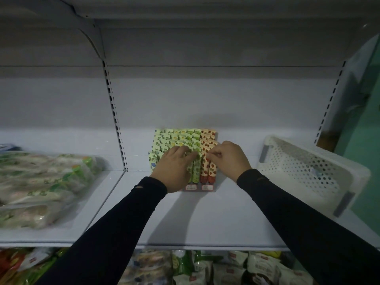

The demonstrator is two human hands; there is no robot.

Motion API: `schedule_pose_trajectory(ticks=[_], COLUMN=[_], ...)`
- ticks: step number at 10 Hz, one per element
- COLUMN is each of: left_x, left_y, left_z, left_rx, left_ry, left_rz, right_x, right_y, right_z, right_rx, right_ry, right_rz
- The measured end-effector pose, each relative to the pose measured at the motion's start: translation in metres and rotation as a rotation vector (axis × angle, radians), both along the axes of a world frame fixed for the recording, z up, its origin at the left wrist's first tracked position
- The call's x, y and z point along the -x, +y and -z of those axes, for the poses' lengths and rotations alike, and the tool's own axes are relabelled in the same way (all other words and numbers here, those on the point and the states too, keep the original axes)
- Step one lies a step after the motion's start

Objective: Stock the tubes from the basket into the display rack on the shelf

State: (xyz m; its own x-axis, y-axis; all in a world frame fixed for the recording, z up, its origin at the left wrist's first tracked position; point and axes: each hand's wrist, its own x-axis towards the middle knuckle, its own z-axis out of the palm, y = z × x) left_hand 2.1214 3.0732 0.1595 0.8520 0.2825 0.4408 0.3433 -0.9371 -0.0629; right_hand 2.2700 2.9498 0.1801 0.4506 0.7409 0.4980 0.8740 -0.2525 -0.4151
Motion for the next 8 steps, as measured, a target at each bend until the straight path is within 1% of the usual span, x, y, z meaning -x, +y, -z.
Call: schedule_pose_trajectory(ticks=[3,6,7,8], left_x=[-0.001,0.001,0.004,0.015], left_y=[0.000,-0.003,-0.004,0.001], left_z=[0.000,-0.002,-0.004,-0.008], left_rx=[-0.030,-0.007,0.030,0.090], left_ry=[0.022,0.031,-0.009,-0.129], left_rz=[-0.014,-0.017,0.016,0.014], right_x=[-0.004,0.000,0.000,0.002], right_y=[0.007,0.005,0.004,-0.001], right_z=[-0.002,-0.003,-0.001,-0.006], right_rx=[0.068,0.068,0.050,-0.021], right_ry=[-0.051,-0.030,-0.029,0.022], right_rz=[-0.005,0.019,0.000,-0.021])
